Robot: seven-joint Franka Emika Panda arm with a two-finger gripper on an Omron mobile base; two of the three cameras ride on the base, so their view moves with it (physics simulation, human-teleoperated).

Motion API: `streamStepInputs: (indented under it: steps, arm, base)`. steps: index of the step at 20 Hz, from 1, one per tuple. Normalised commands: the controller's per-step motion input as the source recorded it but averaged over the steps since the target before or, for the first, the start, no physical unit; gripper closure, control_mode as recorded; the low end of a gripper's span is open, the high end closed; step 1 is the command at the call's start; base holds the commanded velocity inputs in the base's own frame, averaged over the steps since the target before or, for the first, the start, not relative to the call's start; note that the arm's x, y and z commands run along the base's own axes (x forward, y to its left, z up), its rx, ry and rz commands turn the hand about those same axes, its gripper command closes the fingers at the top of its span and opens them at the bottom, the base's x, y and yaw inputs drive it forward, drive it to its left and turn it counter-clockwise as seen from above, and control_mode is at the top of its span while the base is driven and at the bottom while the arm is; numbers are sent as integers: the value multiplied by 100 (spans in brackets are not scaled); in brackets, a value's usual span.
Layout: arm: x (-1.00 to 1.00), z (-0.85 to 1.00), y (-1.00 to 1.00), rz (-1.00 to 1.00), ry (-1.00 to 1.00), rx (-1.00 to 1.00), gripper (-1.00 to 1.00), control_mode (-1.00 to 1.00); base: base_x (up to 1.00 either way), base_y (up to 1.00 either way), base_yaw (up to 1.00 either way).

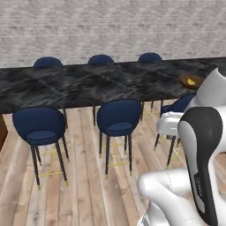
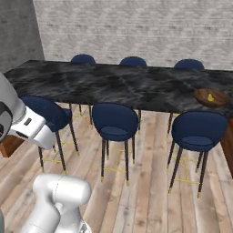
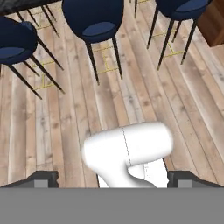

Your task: There is a bowl on the dining counter. Grab a lemon wedge from the fridge and place it in the bowl. Then get the liquor bottle and glass cup from the cabinet and place them next to the bowl.

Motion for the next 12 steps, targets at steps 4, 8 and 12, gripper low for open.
streamStepInputs:
  steps: [4,8,12]
  arm:
    - [0,0,0,0,0,0,-100,100]
    - [0,0,0,0,0,0,-100,100]
    - [0,0,0,0,0,0,-100,100]
  base:
    - [0,100,3]
    - [10,100,0]
    - [16,100,0]
